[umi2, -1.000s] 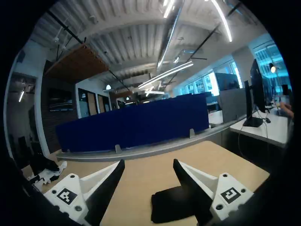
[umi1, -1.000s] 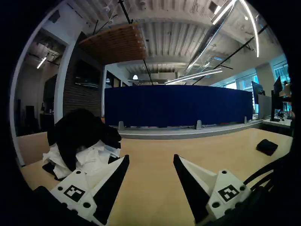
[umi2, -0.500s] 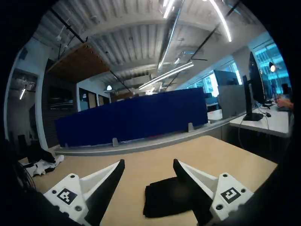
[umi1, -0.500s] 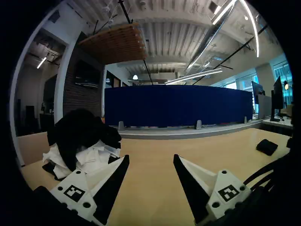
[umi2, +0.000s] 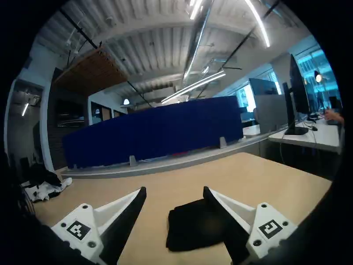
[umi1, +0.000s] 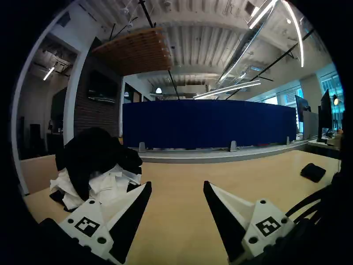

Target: Fold towel

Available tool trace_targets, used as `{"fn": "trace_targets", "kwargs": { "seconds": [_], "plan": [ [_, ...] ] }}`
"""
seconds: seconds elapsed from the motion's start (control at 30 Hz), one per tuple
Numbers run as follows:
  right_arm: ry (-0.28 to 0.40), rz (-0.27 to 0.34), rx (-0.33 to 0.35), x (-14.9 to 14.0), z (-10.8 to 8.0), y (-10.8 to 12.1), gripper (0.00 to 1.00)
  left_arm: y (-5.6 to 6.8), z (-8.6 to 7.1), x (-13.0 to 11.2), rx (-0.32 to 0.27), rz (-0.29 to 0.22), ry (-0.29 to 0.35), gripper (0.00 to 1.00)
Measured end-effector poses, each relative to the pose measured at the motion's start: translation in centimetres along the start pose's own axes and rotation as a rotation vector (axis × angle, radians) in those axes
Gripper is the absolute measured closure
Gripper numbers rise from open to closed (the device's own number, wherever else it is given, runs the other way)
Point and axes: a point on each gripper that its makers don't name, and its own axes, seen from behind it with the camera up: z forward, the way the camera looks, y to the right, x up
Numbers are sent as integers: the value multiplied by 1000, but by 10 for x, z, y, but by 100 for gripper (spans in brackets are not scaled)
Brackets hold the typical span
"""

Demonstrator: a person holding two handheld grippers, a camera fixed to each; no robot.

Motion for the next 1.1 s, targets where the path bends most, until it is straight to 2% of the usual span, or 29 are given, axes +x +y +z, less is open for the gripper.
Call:
{"fn": "trace_targets", "kwargs": {
  "seconds": [0.2, 0.6, 0.9, 1.1],
  "plan": [
    [-2, 20, 2, -9, 2, -4, 0, 0, 0, 0, 0, 0, 0, 14],
    [18, -20, 9, -14, -4, -8, 0, 0, 0, 0, 0, 0, 0, 13],
    [30, -69, 26, -16, -7, -18, 0, -1, 0, -1, 0, 0, 0, 13],
    [27, -123, 45, -19, -7, -27, 0, 0, 0, -1, 0, 0, 0, 13]
  ]
}}
